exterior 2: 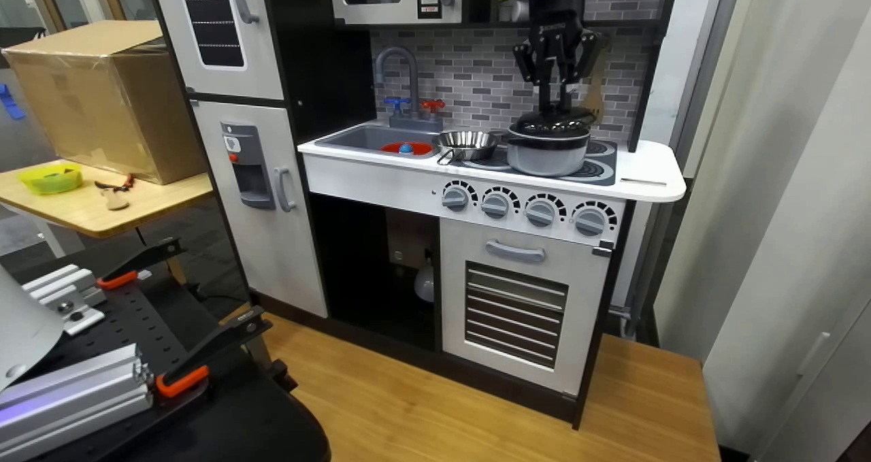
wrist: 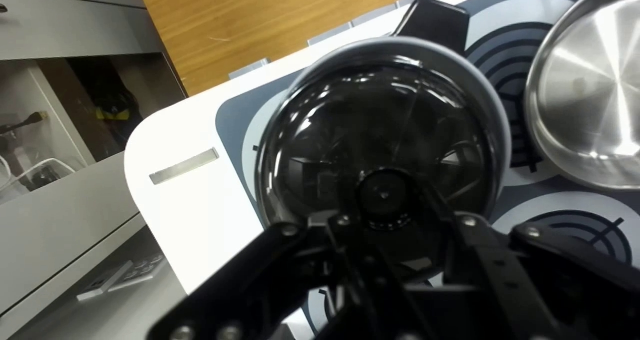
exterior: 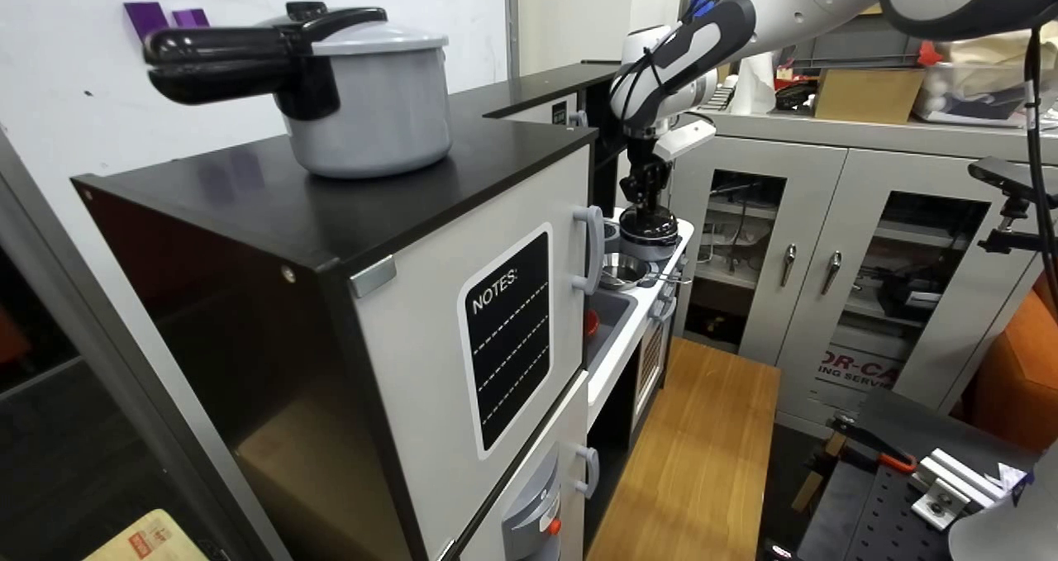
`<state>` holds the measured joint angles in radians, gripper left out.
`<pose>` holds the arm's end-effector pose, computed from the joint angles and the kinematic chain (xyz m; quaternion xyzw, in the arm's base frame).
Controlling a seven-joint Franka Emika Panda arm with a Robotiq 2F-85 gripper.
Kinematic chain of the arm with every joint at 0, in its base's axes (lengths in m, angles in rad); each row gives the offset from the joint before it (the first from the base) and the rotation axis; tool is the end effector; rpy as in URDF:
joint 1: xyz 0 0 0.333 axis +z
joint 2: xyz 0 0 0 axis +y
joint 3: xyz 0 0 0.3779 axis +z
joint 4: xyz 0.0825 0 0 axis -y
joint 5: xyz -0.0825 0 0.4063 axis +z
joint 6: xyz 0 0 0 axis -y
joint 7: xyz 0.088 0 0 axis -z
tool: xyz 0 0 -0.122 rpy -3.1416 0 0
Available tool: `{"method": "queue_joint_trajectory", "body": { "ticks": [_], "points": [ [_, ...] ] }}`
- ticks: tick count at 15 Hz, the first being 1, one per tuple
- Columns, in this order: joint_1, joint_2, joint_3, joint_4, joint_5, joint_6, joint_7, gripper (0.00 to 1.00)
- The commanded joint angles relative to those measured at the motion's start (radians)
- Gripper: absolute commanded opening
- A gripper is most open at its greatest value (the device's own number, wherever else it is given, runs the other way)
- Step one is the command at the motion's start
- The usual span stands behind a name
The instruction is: Take the lid from the pot and put it on the pan
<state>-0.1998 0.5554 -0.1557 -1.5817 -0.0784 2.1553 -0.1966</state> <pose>0.7048 -0.2466 0.3463 0.9962 -0.0460 -0.0087 0.0741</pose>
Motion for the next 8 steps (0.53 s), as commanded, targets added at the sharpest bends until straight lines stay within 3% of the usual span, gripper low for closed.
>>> {"method": "queue_joint_trajectory", "body": {
  "ticks": [1, 8],
  "points": [
    [-0.017, -0.024, 0.025, 0.002, 0.002, -0.012, -0.036, 0.08],
    [-0.006, -0.106, 0.051, -0.062, 0.000, 0.009, -0.089, 0.08]
  ]
}}
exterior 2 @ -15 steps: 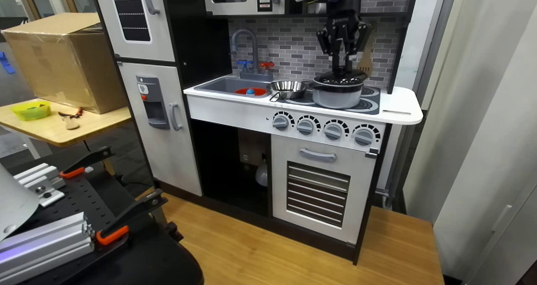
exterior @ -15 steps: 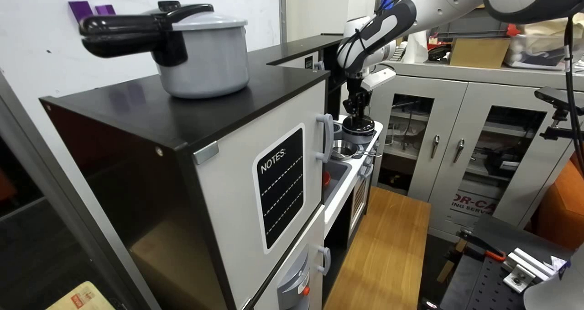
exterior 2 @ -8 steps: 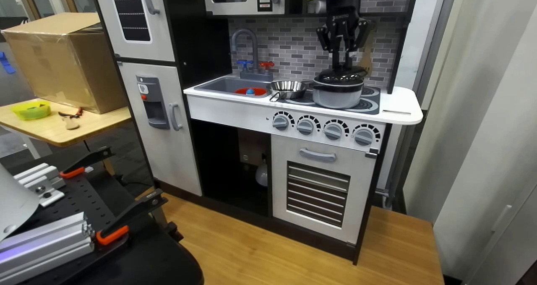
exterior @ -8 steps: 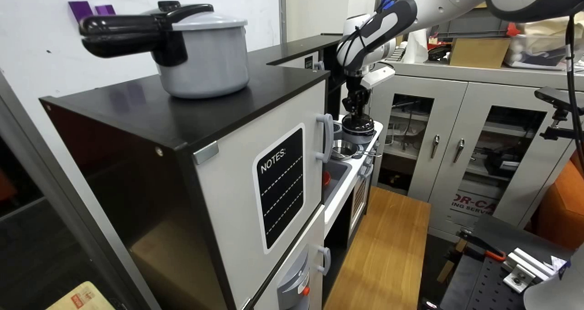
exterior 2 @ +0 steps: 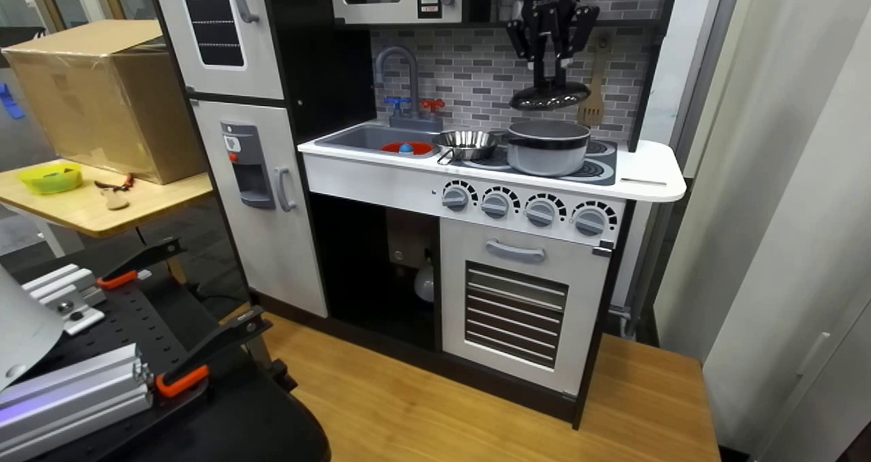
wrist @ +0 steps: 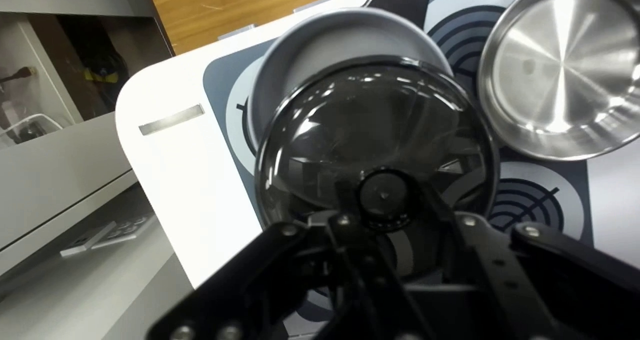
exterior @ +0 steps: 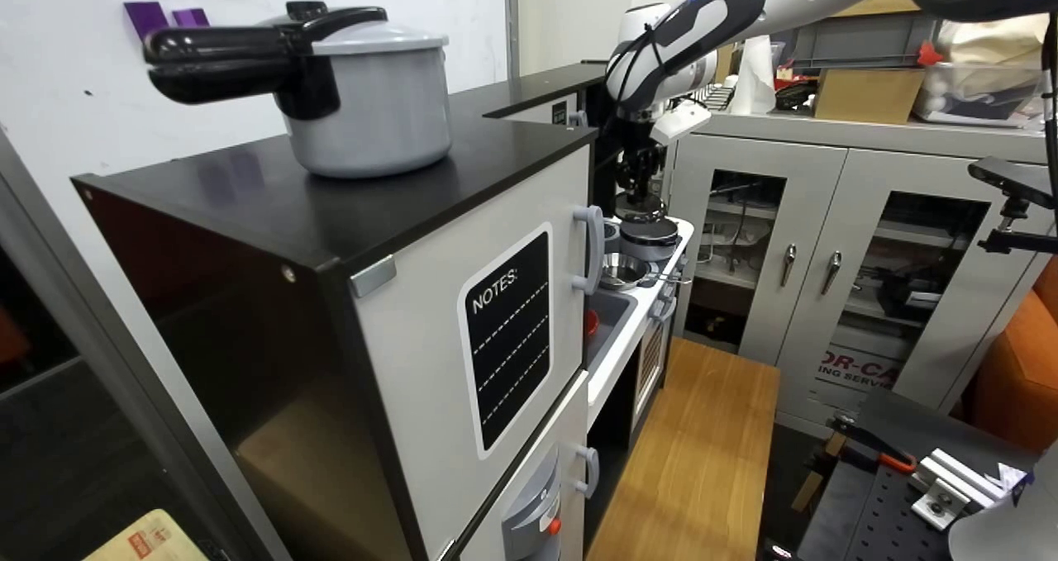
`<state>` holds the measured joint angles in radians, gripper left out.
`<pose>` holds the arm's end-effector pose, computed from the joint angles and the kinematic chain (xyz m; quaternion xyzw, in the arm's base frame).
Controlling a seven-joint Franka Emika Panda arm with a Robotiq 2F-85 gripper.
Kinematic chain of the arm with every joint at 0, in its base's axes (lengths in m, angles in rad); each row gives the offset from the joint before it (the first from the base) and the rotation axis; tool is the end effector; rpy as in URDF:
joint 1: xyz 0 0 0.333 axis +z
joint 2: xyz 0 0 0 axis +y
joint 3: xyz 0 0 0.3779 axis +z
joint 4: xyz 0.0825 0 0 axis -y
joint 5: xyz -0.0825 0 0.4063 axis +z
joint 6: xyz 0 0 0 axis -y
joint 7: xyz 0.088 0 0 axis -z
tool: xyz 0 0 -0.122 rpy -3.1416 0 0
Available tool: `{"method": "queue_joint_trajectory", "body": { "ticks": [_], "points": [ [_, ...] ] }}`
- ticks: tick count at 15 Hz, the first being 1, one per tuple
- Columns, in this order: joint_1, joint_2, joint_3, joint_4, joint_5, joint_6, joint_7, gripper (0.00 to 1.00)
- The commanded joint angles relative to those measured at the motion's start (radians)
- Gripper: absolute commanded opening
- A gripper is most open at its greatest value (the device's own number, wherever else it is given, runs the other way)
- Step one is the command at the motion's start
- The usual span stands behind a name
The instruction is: Take the lid from the pot and put it on the pan
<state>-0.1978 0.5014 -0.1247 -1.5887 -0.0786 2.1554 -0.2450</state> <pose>0.7082 -0.2261 0.3815 0.9974 -0.0095 0.0151 0.0701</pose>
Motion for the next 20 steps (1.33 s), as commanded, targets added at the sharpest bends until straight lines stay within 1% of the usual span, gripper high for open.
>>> {"method": "queue_joint_trajectory", "body": {
  "ticks": [1, 4, 8, 12, 16, 20],
  "points": [
    [-0.006, -0.067, 0.026, -0.070, 0.001, 0.012, -0.049, 0.08],
    [0.005, -0.119, 0.042, -0.122, 0.005, 0.022, -0.071, 0.08],
    [0.036, -0.209, 0.072, -0.218, -0.006, 0.043, -0.114, 0.08],
    [0.065, -0.272, 0.095, -0.302, -0.002, 0.045, -0.155, 0.08],
    [0.078, -0.306, 0.094, -0.351, -0.007, 0.049, -0.185, 0.08],
    [0.075, -0.306, 0.084, -0.380, -0.003, 0.046, -0.182, 0.08]
  ]
}}
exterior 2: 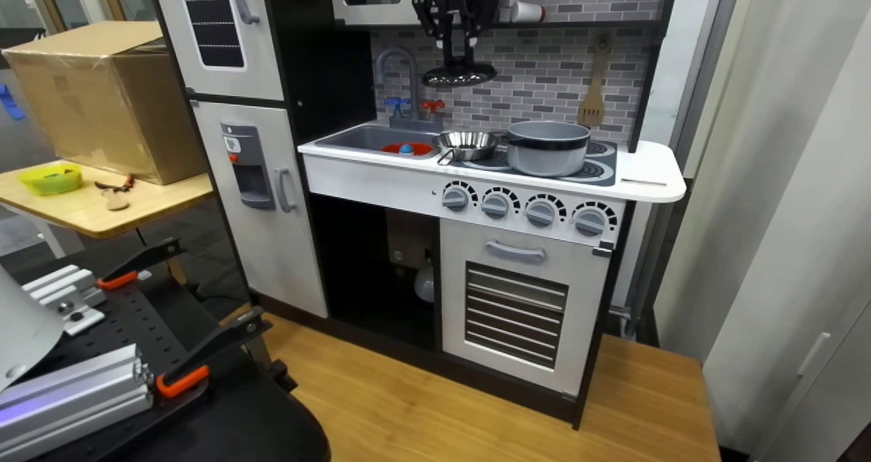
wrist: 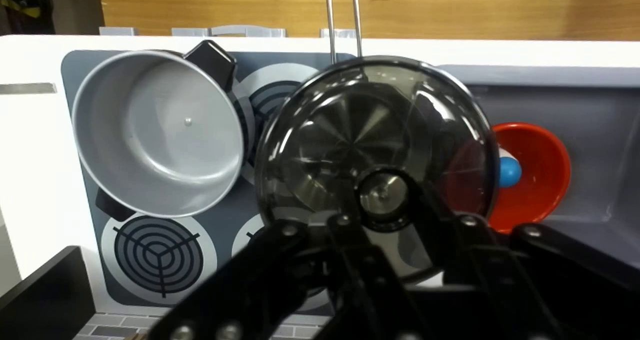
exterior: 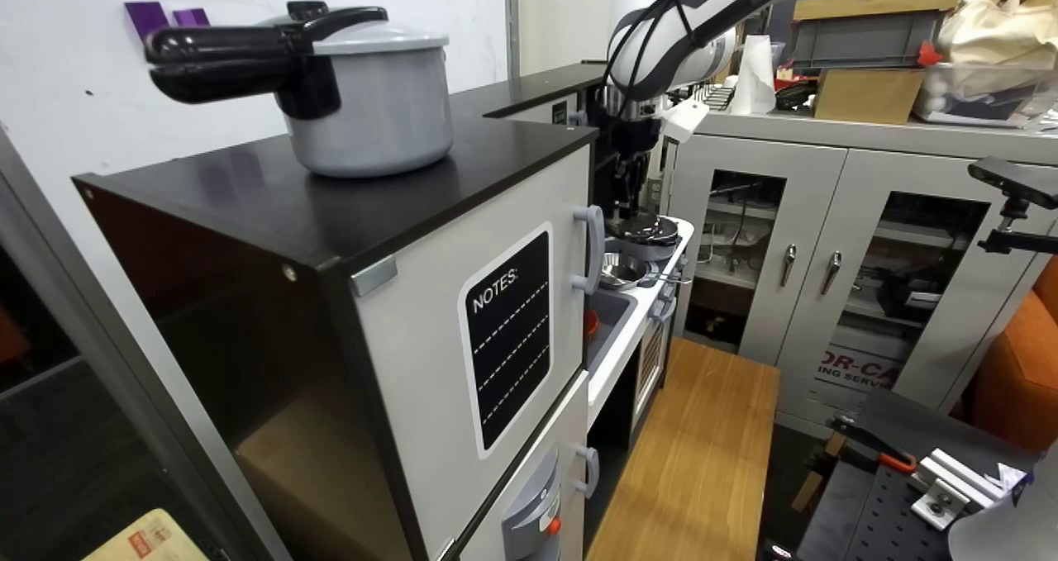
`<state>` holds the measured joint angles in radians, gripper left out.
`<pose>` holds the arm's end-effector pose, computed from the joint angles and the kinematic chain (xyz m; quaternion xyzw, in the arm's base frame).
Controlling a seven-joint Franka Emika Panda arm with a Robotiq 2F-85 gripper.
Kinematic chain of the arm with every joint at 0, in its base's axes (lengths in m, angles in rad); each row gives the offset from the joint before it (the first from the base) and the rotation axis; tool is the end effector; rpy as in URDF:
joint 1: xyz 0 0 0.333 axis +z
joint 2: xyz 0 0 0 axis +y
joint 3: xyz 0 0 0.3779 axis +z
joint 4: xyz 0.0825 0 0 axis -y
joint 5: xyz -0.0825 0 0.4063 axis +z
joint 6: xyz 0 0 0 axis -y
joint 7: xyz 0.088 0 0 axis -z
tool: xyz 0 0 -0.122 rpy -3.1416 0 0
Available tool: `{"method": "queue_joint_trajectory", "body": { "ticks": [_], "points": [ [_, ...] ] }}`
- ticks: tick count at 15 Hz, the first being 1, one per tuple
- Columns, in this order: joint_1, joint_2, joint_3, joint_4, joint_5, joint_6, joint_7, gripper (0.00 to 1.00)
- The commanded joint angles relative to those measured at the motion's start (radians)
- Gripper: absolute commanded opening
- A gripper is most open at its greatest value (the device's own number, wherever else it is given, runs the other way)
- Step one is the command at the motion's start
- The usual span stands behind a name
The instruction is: Take the lid from the pot and put it on the pan
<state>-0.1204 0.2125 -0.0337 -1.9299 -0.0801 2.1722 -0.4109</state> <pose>0.6303 -0.1009 0.4155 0.9878 0.1503 0.0040 0.0396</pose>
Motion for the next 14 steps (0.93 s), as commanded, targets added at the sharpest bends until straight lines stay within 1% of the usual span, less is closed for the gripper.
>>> {"method": "queue_joint_trajectory", "body": {
  "ticks": [1, 7, 14],
  "points": [
    [-0.004, -0.014, -0.008, -0.045, 0.001, 0.030, -0.014, 0.08],
    [-0.005, 0.006, -0.003, -0.056, 0.031, 0.049, -0.027, 0.08],
    [-0.009, 0.057, 0.004, -0.028, 0.068, 0.073, -0.030, 0.08]
  ]
}}
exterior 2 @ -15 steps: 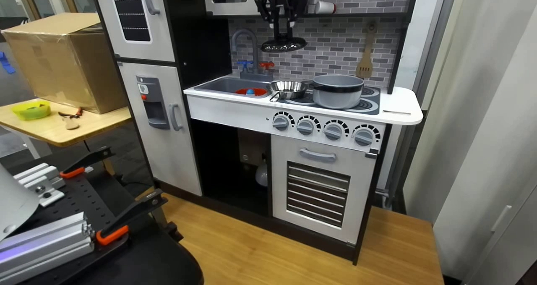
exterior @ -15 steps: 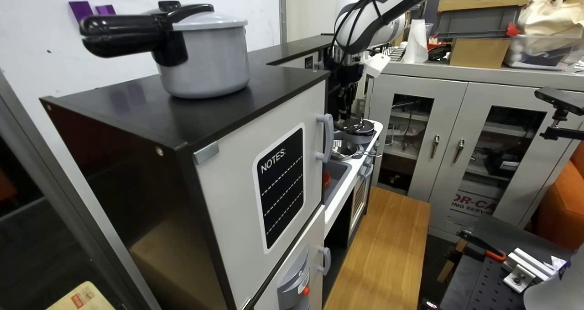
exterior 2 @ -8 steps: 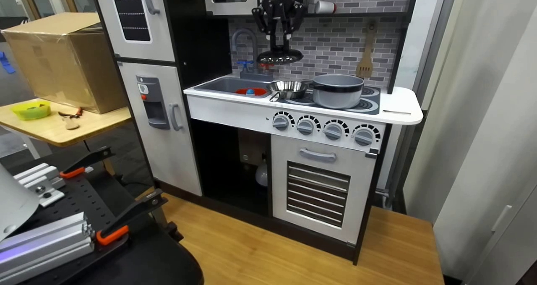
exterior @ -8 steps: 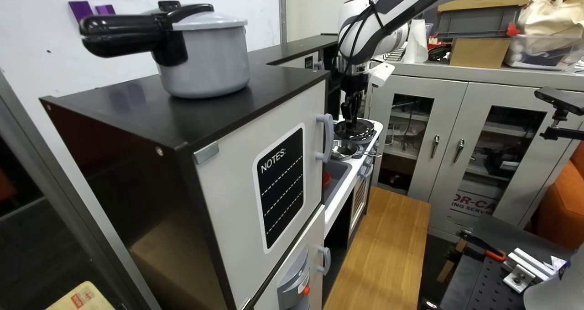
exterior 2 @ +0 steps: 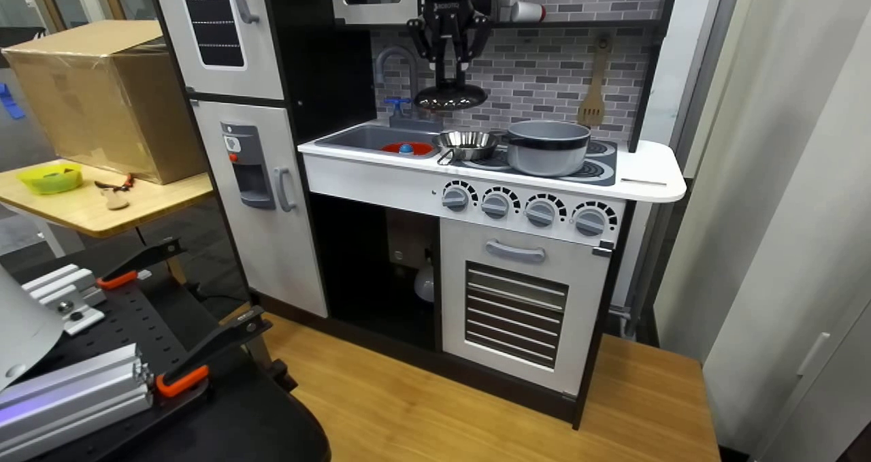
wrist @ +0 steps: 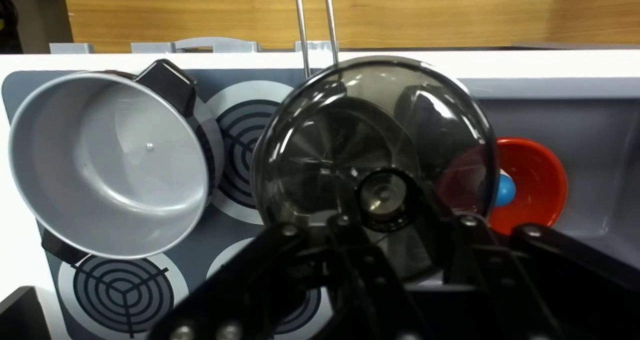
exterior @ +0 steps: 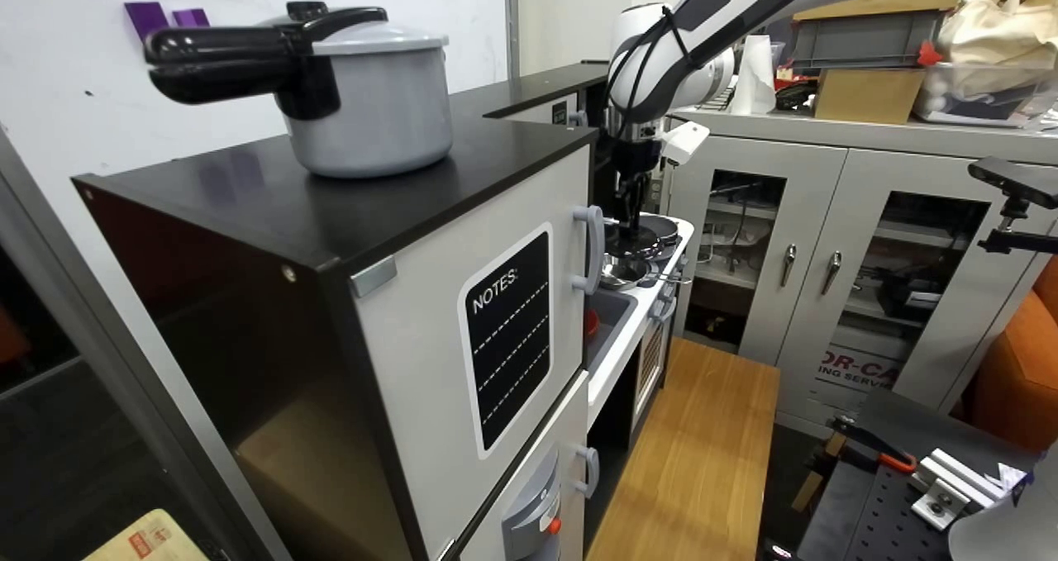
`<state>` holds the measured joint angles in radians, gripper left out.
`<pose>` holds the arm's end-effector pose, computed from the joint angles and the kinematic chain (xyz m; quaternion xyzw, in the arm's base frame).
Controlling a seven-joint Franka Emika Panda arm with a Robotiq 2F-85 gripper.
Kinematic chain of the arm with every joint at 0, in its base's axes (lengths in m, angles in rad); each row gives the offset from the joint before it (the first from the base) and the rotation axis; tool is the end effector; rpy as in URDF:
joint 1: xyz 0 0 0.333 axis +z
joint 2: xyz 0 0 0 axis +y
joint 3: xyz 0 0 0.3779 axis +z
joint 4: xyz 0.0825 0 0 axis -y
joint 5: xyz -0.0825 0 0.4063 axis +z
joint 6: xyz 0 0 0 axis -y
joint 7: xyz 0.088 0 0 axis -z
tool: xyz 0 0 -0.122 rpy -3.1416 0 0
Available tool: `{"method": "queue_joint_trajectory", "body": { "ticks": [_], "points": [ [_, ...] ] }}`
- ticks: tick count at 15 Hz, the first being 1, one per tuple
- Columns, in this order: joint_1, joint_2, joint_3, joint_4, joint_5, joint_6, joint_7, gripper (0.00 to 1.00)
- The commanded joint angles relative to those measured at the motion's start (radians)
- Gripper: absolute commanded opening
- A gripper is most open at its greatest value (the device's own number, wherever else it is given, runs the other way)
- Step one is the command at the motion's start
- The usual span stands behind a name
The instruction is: Take the lid from the pot and put it on the pan
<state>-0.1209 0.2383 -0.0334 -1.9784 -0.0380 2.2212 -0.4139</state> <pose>0.6244 -0.0978 0.3806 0.9898 0.1413 -0.0032 0.0190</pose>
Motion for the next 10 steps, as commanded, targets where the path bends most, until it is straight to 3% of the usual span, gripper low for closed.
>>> {"method": "queue_joint_trajectory", "body": {
  "ticks": [1, 10],
  "points": [
    [-0.008, 0.050, 0.002, 0.028, 0.018, 0.035, -0.017, 0.08],
    [-0.005, 0.236, -0.022, 0.182, -0.053, 0.064, 0.071, 0.08]
  ]
}}
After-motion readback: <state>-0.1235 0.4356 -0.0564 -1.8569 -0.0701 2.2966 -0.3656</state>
